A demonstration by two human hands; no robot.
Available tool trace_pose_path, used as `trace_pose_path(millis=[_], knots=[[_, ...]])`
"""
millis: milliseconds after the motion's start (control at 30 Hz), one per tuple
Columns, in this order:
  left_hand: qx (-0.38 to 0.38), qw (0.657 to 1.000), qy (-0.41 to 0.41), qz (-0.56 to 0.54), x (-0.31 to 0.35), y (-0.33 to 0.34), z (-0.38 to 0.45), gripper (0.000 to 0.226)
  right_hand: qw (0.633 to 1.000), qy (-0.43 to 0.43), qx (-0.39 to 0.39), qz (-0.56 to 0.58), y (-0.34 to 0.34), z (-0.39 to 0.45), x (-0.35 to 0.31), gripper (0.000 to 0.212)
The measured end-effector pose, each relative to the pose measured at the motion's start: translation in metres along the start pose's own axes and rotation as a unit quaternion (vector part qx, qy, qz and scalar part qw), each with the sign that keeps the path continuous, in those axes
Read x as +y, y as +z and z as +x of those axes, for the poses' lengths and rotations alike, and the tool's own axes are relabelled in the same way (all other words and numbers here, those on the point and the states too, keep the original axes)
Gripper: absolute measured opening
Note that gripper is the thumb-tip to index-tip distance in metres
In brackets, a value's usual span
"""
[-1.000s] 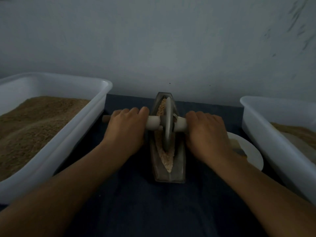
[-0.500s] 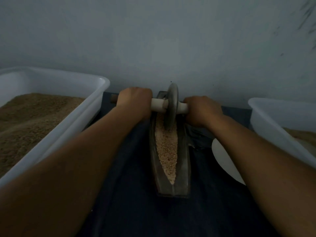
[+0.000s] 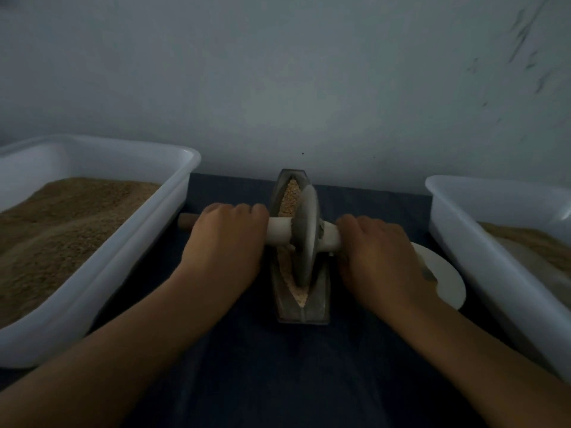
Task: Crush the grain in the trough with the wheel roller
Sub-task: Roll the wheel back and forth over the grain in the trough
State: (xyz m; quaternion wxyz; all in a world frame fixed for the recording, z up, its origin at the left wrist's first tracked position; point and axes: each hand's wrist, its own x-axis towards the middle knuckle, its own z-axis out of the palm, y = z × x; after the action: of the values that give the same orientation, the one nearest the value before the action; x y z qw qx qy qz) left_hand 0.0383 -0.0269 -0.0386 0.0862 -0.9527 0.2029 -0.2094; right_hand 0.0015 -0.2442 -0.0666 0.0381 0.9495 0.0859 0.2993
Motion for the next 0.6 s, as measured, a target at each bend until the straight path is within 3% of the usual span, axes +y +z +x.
trace_pose_path(millis=[267,600], knots=[[0.012,0.999,0.025,-0.019,-0.005,-0.011,-0.019,0.040,1.000,-0.005,0.011,0.019,-0.021,-0.016,-0.007,0.021],[-0.009,0.997,-0.010,-0.080,-0.014,0.035,0.039,0.039,0.998,0.007,-0.020,-0.055,0.033,0.054,0.011,0.023]])
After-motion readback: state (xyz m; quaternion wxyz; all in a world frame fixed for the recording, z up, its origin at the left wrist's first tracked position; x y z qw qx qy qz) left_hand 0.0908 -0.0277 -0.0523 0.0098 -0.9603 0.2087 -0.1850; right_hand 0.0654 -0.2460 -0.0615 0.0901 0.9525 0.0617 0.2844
